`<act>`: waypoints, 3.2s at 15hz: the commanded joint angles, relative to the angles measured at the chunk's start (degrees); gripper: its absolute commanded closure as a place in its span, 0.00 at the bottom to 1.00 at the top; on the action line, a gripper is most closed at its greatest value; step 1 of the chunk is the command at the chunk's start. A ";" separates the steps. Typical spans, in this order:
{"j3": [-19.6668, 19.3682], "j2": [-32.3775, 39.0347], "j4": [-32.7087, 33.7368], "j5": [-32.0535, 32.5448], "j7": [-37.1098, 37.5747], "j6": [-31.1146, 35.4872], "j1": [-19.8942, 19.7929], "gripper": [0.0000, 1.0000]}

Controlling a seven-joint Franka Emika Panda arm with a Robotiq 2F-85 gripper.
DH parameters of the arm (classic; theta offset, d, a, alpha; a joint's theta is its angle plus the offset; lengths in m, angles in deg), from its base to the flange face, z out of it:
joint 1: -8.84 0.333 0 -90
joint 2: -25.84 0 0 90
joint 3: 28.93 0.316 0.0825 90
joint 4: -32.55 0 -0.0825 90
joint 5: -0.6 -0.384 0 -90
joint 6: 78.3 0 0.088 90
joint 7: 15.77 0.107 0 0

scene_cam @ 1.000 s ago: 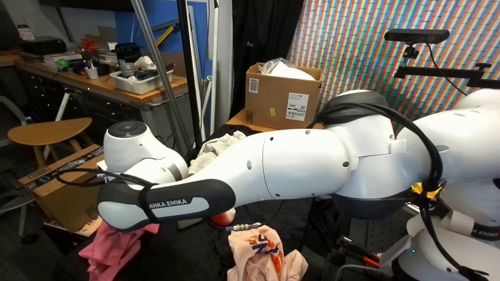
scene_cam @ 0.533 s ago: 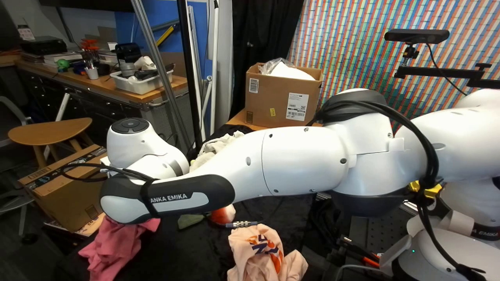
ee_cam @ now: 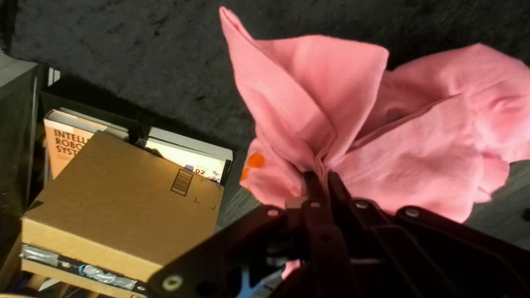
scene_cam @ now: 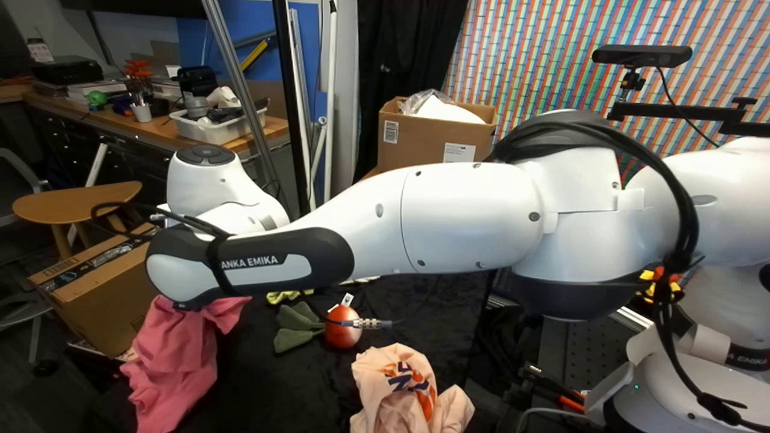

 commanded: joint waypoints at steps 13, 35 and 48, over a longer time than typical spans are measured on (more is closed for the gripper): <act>-3.55 23.25 -47.49 -23.31 -9.44 21.32 17.40 0.96; -13.48 21.43 -72.08 -17.65 9.32 28.62 25.35 0.95; -12.50 14.48 -56.29 -7.09 19.99 18.18 13.07 0.56</act>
